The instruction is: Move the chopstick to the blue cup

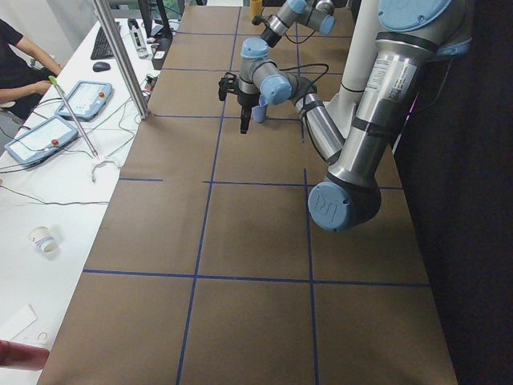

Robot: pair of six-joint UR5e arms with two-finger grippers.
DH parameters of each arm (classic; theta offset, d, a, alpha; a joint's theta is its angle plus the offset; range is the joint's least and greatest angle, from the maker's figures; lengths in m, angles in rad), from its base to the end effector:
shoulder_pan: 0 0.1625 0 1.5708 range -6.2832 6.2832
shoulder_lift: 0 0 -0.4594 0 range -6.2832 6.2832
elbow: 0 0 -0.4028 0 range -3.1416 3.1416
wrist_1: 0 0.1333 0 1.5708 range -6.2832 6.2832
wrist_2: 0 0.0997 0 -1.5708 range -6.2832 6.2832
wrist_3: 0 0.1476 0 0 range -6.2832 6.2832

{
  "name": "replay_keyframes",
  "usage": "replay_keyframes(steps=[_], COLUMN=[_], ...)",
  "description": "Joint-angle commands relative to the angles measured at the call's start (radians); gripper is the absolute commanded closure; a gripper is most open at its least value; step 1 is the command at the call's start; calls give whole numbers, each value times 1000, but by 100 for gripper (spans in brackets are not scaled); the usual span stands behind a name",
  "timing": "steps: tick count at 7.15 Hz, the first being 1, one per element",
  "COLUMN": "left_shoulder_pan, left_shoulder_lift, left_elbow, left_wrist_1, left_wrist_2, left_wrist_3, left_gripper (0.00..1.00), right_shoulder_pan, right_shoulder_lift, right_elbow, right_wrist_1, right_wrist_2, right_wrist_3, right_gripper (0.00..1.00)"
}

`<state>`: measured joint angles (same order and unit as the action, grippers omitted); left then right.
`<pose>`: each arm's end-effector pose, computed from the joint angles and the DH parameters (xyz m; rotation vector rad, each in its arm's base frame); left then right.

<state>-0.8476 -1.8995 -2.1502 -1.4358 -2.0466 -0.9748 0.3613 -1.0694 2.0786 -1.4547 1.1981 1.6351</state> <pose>0.3208 -0.4626 0.3040 0.1617 0.8663 -0.0512 -0.4973 -0.3879 0.1937 0.5004 -1.0656 0.5856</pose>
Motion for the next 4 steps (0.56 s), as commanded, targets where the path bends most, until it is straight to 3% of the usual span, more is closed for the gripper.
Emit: replay_keyframes(steps=[1, 2, 3, 4], left_shoulder_pan=[1, 2, 2, 4], left_shoulder_lift=[0, 0, -1, -3], left_elbow=[1, 1, 1, 1], left_wrist_1=[0, 0, 0, 0], left_wrist_2=[-1, -1, -3, -1], left_wrist_3=[-4, -4, -7, -7], left_gripper=[0, 0, 0, 0], right_shoulder_pan=[-67, -67, -71, -71], right_shoulder_lift=[15, 35, 39, 60], right_elbow=[-27, -34, -40, -57], right_wrist_1=[-58, -100, -101, -101], right_wrist_2=[-73, -78, -78, -81], right_wrist_3=[-20, -62, -64, -64], right_gripper=[100, 98, 66, 1])
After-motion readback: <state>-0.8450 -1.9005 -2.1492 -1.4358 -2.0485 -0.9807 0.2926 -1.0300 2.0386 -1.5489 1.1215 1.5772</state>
